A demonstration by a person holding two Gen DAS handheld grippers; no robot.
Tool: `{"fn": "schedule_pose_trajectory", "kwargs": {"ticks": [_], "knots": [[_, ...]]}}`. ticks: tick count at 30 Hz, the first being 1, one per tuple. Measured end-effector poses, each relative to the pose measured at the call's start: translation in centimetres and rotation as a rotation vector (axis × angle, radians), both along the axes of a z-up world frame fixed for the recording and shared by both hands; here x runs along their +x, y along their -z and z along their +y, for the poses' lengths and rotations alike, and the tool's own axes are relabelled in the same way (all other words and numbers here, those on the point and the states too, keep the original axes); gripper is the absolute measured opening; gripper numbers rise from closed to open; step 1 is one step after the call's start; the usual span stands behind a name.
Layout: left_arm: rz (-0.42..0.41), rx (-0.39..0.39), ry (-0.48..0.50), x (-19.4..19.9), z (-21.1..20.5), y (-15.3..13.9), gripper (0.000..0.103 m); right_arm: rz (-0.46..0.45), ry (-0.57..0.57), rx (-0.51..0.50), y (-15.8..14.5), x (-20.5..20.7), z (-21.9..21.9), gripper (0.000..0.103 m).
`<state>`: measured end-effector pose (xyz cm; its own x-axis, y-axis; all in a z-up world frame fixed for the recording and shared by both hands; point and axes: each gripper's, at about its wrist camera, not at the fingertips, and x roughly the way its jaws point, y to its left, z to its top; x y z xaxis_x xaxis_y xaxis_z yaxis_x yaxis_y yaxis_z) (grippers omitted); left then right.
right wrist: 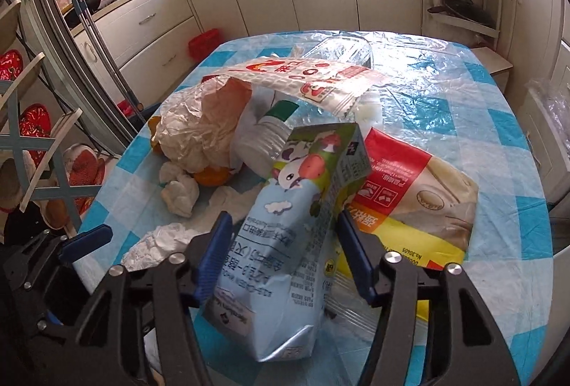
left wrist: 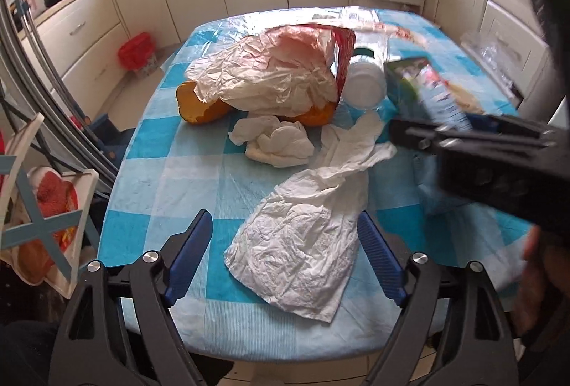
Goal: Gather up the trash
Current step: 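Carry the tissue and milk carton with both tools toward the yellow bucket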
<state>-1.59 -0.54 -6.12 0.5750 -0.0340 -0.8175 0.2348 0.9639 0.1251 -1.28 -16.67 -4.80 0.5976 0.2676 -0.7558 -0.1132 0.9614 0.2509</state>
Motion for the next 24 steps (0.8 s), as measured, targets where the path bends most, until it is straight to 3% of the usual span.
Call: {"fn": "schedule_pose_trajectory", "kwargs": {"ticks": [1, 3, 5, 7, 8, 11, 15, 19, 24], "knots": [[0.003, 0.020, 0.001, 0.2, -0.3, 0.4, 0.079, -0.003, -0.005, 0.022, -0.2, -0.2, -0.4, 0.042], [0.008, 0.015, -0.001, 0.3, -0.4, 0.6, 0.065, -0.008, -0.013, 0.058, -0.4, -0.6, -1.2, 0.036], [0.019, -0.015, -0.013, 0.5, -0.1, 0.5, 0.028, -0.006, -0.026, 0.090, -0.6, -1.1, -2.0, 0.032], [0.026, -0.032, -0.033, 0.7, 0.3, 0.4, 0.009, 0.001, -0.030, 0.127, -0.7, -1.5, -2.8, 0.031], [0.033, -0.050, -0.040, 0.8, 0.6, 0.4, 0.005, 0.001, -0.030, 0.146, -0.7, -1.8, -3.3, 0.031], [0.005, -0.116, -0.040, 0.3, 1.2, -0.7, 0.004, 0.003, -0.024, 0.214, -1.0, -2.5, -4.7, 0.030], [-0.062, -0.244, 0.031, -1.1, 1.5, -3.2, 0.004, 0.005, -0.011, 0.319, -0.8, -3.4, -6.2, 0.030], [-0.107, -0.306, 0.089, -2.2, 1.0, -4.5, 0.004, -0.042, -0.029, 0.396, -1.3, -4.6, -7.5, 0.030], [-0.122, -0.323, 0.119, -2.8, -0.1, -4.9, 0.004, -0.101, -0.045, 0.407, -1.9, -5.7, -8.5, 0.030]]}}
